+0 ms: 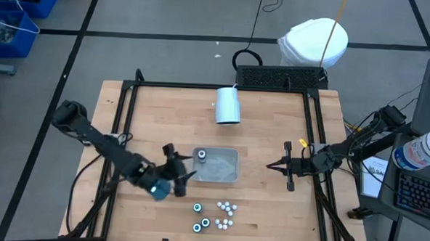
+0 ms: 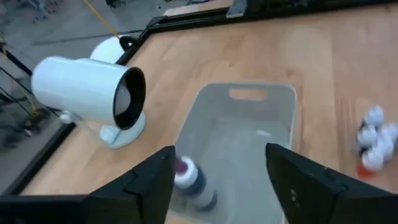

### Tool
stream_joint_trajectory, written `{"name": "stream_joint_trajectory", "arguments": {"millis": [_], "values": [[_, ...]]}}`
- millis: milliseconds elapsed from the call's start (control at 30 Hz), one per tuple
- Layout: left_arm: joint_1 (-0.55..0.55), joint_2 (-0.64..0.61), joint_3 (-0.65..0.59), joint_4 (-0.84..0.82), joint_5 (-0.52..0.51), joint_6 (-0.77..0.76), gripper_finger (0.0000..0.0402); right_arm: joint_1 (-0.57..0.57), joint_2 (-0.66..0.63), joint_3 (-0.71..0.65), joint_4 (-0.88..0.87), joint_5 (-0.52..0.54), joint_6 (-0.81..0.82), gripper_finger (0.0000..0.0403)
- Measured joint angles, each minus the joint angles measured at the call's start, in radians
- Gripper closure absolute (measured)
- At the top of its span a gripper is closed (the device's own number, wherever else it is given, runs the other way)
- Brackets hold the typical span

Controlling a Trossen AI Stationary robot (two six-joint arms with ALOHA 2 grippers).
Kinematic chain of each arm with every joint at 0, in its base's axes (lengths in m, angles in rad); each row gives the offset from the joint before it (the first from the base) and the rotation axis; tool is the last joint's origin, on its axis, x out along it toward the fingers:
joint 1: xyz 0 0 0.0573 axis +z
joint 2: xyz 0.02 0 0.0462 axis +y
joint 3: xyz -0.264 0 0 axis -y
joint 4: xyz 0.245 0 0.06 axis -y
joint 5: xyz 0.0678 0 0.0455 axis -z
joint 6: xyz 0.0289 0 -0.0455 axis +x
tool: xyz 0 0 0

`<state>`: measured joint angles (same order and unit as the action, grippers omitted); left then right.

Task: Pick & Place food coloring
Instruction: Put the large green food coloring bottle into the gray bin

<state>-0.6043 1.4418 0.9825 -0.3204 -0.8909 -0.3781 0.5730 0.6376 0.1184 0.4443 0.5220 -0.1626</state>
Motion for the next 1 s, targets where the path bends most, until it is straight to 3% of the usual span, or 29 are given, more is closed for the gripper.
{"name": "stream_joint_trajectory", "arguments": {"millis": [267,433,633,767,900,1000], "values": [[-0.169,0.0,-0.106,0.162,-0.229,0.061,0.029,0.0,0.0,0.0,0.013,-0.001,-0.004,0.0403],[-0.172,0.0,-0.25,0.428,-0.22,0.196,0.038,0.0,0.0,0.0,0.017,0.0,-0.025,0.0403],[-0.122,-0.001,-0.414,0.885,0.008,0.492,0.0389,0.0,-0.006,0.0,0.074,0.0,-0.059,0.0403],[-0.129,-0.068,-0.451,0.91,0.081,0.58,0.0397,0.003,-0.056,0.0,0.074,-0.017,-0.076,0.0403],[-0.149,-0.203,-0.5,0.92,0.128,0.641,0.0392,-0.008,-0.127,0.001,0.051,-0.248,-0.063,0.0403],[-0.12,-0.303,-0.546,0.921,0.231,0.658,0.0397,-0.03,-0.161,0.001,0.031,-0.287,-0.06,0.0403]]}}
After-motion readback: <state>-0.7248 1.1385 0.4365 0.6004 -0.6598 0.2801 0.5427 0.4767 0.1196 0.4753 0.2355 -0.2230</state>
